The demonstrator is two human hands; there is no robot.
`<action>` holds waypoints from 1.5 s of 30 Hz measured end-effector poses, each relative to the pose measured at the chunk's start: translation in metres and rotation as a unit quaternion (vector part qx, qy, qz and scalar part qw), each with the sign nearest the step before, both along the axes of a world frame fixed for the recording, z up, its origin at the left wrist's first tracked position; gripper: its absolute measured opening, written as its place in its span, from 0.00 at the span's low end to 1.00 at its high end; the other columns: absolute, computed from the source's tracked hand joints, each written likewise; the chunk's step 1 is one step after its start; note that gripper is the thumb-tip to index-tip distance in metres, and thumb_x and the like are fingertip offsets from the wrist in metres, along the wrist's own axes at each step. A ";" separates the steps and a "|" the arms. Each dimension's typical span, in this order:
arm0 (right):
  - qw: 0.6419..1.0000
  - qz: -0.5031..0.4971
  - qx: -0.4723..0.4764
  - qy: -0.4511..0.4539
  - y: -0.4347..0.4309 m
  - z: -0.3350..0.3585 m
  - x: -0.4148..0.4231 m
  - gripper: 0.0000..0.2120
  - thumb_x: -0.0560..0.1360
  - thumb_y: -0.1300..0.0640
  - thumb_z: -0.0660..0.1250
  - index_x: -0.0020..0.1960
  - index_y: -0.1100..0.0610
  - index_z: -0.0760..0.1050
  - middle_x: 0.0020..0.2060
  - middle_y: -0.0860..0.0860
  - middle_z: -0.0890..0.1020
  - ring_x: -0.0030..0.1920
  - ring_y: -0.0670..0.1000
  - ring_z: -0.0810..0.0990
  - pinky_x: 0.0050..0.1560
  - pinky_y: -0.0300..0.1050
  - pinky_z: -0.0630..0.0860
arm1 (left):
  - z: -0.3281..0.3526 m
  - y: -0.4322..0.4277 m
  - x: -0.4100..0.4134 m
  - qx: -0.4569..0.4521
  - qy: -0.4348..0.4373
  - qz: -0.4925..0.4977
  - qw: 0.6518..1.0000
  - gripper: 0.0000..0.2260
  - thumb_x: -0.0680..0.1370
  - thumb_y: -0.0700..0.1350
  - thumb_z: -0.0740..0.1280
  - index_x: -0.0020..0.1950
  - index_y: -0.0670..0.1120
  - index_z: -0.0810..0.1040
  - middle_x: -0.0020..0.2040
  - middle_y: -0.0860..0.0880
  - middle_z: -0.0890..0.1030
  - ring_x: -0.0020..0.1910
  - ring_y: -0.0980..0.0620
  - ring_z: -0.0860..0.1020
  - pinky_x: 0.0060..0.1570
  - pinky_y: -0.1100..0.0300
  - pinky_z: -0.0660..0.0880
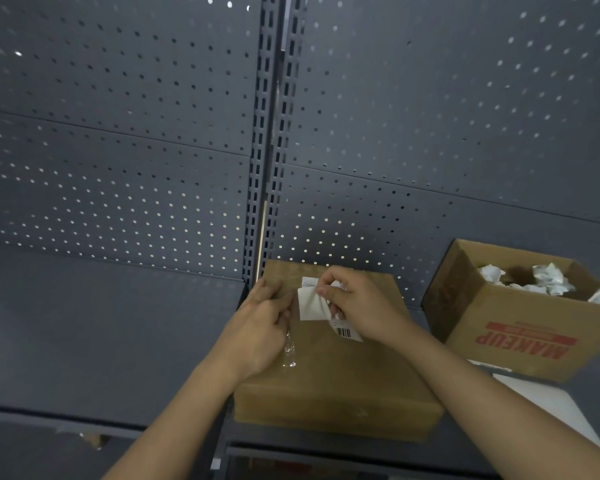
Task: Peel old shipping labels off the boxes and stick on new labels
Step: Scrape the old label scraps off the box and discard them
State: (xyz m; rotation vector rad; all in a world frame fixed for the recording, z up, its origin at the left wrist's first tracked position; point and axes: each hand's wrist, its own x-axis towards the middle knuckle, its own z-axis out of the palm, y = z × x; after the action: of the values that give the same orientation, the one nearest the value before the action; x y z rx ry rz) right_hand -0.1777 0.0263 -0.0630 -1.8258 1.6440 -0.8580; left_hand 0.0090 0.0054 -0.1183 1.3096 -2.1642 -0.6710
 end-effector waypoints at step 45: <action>0.983 0.070 0.030 0.168 -0.005 0.014 -0.003 0.03 0.74 0.50 0.72 0.48 0.46 0.81 0.45 0.43 0.81 0.43 0.40 0.78 0.41 0.36 0.71 | -0.005 -0.001 0.000 0.007 0.013 0.016 1.000 0.21 0.84 0.49 0.57 0.78 0.54 0.64 0.80 0.57 0.54 0.79 0.58 0.44 0.76 0.57 0.51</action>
State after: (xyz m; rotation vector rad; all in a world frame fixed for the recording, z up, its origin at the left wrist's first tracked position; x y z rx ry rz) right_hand -0.1803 0.0216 -0.0492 -2.1005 1.6909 -0.4525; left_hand 0.0094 0.0044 -0.1232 1.3337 -2.1171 -0.6887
